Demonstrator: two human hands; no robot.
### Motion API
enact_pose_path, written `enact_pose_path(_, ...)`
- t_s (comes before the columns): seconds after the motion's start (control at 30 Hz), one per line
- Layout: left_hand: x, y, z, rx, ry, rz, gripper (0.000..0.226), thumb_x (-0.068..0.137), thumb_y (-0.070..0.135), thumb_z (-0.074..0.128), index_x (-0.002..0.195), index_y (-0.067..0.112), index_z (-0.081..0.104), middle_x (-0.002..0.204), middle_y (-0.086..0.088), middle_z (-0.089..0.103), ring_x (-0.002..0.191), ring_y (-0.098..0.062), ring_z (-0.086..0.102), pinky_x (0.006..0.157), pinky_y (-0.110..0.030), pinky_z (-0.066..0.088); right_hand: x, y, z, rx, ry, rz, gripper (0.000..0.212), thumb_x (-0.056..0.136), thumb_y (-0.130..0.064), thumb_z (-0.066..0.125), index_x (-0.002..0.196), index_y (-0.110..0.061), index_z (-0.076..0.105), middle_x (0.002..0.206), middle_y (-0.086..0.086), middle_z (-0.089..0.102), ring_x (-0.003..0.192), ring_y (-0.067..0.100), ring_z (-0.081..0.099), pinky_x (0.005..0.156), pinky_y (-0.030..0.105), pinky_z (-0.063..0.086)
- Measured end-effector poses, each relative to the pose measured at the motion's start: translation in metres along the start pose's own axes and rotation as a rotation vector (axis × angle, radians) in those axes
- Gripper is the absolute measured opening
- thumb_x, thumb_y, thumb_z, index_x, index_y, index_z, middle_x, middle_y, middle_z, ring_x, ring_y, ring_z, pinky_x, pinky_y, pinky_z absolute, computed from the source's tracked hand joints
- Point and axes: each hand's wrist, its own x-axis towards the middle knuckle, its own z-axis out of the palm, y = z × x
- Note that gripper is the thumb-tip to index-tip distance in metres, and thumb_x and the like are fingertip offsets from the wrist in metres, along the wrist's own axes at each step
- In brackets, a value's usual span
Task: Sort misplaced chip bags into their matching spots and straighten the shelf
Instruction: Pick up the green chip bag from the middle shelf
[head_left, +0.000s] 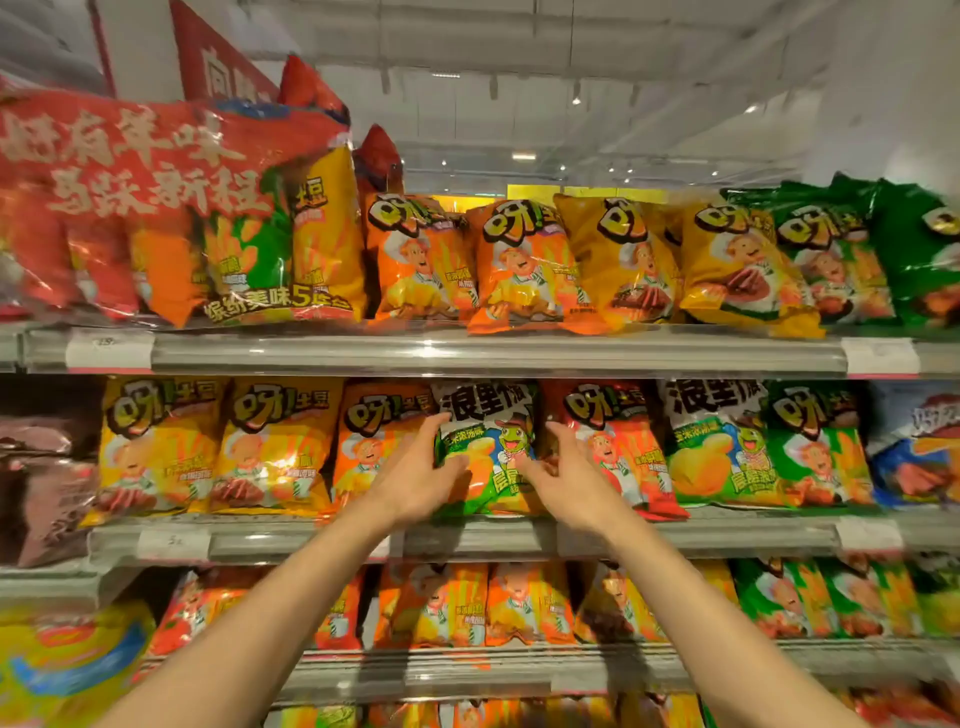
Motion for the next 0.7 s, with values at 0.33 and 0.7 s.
enact_pose_path(0.33,0.042,0.001,0.020,0.239,-0.024,-0.132,0.066,0.097,0.052,0.048,0.153,0.027,0.024,0.148,-0.009,0.051,0.131,-0.034,0.051,0.108,-0.041,0.042,0.044,0.015,0.025,0.169,-0.177,0.073,0.079,0.096,-0.054,0.048,0.156,-0.028,0.003,0.161,0.009,0.026,0.145,0.027,0.031,0.118,0.043,0.027)
enact_pose_path(0.7,0.042,0.002,0.007,-0.105,0.067,-0.035,0.072,0.086,0.061,0.060,0.147,0.032,0.034,0.147,-0.011,0.046,0.135,-0.029,0.045,0.111,-0.041,0.039,0.056,0.026,0.016,0.449,-0.136,0.076,0.103,0.063,-0.077,0.064,0.149,-0.040,0.021,0.133,0.004,0.061,0.114,0.018,0.064,0.101,0.044,0.050)
